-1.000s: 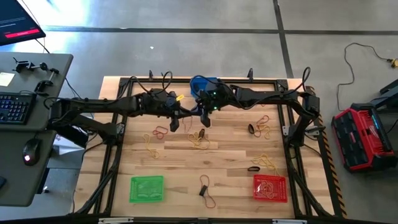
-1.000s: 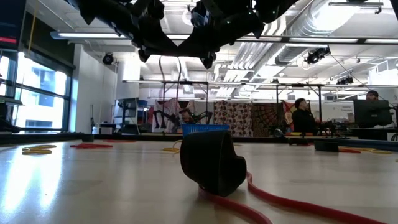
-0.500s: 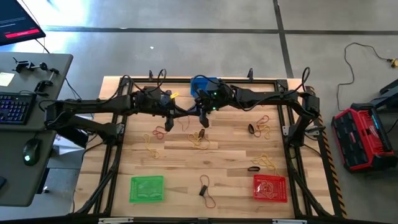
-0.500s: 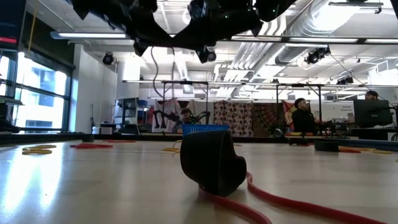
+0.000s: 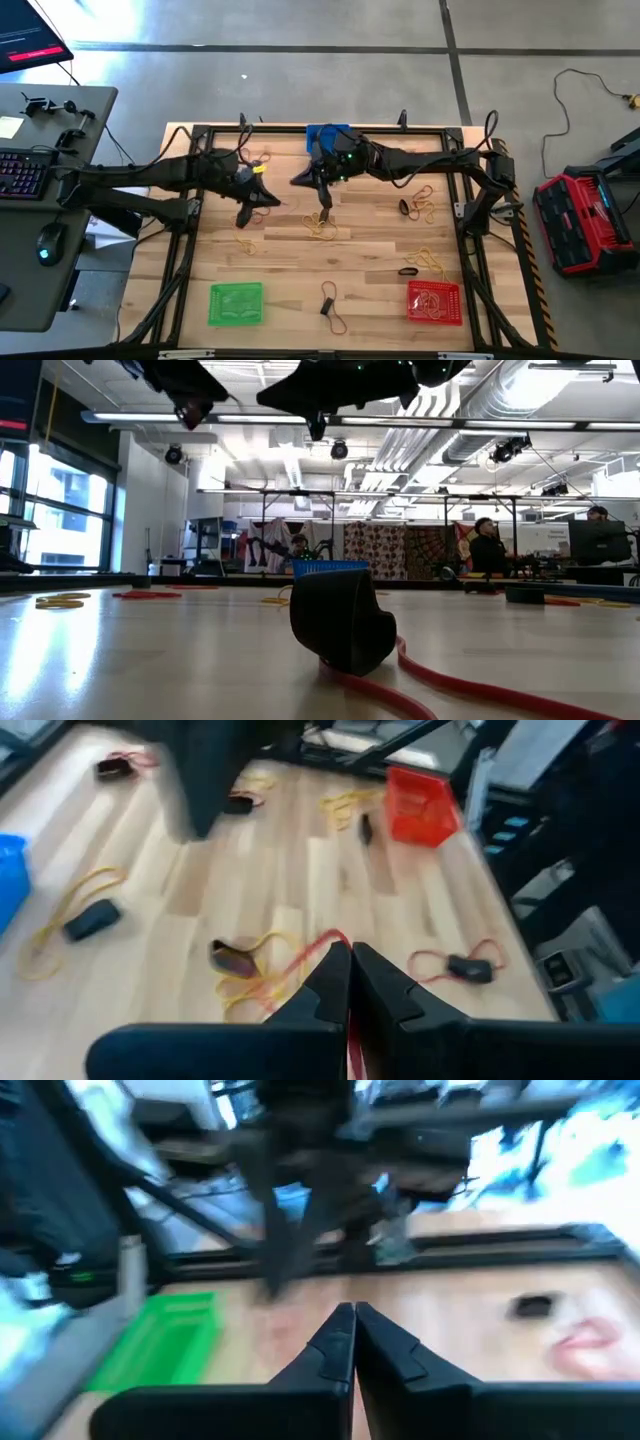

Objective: Sort rubber bands into baskets
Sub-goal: Put the red rubber band into the green basket, then put the black rubber band into the blue basket

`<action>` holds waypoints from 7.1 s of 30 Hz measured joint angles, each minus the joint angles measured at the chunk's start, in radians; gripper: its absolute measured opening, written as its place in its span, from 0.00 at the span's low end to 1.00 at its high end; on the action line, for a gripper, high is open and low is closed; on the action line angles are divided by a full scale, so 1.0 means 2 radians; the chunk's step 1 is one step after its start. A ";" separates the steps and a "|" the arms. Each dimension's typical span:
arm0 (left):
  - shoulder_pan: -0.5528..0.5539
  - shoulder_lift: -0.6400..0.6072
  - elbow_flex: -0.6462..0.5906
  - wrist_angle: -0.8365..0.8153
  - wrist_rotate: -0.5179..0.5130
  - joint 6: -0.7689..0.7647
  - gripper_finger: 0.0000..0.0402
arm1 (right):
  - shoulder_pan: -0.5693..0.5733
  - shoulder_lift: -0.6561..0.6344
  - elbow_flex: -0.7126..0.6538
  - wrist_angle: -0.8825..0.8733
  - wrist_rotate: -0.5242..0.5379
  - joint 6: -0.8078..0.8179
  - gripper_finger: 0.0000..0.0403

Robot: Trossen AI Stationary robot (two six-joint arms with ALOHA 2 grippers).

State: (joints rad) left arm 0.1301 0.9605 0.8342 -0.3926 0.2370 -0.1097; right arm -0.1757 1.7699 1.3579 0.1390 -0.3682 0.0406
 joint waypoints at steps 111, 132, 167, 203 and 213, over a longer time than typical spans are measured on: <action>-0.310 0.091 0.002 -0.037 -0.109 -0.123 0.00 | 0.017 -0.011 0.001 -0.124 0.068 0.032 0.00; -0.127 0.086 -0.013 0.036 0.012 -0.054 0.00 | 0.040 -0.011 -0.128 0.080 0.080 0.124 0.00; -0.026 0.085 -0.077 0.239 0.032 -0.139 0.00 | 0.071 -0.104 -0.148 -0.057 0.198 0.150 0.00; -0.002 0.098 -0.077 0.131 -0.021 -0.094 0.00 | 0.072 -0.104 -0.148 -0.096 0.199 0.200 0.00; -0.008 0.108 -0.146 0.243 -0.031 -0.120 0.00 | 0.074 -0.102 -0.148 -0.137 0.214 0.231 0.07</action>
State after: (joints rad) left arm 0.1149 1.1774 0.5424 0.0929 0.1745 -0.3496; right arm -0.0272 1.5650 1.0626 -0.1347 0.0600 0.5033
